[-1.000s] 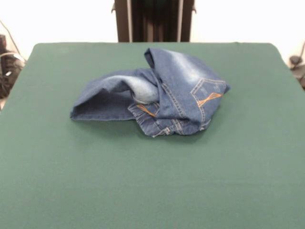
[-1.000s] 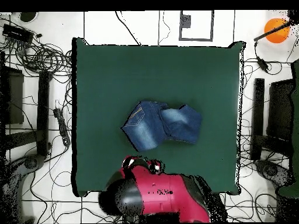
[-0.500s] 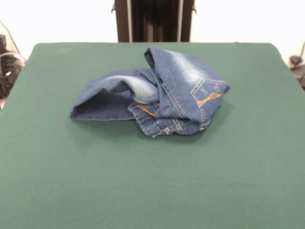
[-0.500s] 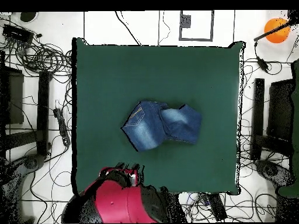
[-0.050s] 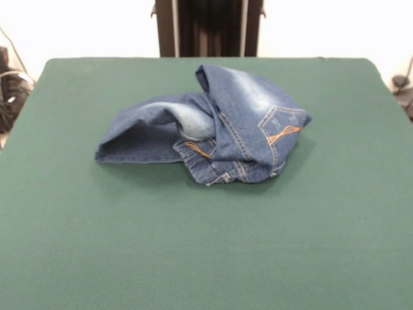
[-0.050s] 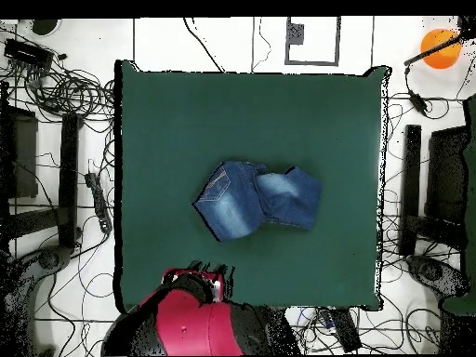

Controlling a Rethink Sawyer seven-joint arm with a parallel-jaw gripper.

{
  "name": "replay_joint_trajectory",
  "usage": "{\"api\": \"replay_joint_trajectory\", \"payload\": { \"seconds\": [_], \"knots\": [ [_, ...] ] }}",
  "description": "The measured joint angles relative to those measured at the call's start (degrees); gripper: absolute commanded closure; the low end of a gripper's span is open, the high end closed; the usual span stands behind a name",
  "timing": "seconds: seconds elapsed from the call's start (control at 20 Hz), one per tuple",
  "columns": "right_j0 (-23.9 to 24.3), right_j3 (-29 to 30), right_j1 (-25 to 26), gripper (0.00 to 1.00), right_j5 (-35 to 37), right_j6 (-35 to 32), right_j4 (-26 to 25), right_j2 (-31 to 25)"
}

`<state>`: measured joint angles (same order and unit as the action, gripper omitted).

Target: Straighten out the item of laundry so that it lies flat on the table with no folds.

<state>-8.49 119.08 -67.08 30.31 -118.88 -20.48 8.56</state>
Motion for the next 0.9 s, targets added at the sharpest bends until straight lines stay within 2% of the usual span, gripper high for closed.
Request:
{"api": "replay_joint_trajectory", "payload": {
  "seconds": [0.9],
  "knots": [
    [-0.44, -0.49, 0.29, 0.0, 0.0, 0.0, 0.71, 3.36]
  ]
}}
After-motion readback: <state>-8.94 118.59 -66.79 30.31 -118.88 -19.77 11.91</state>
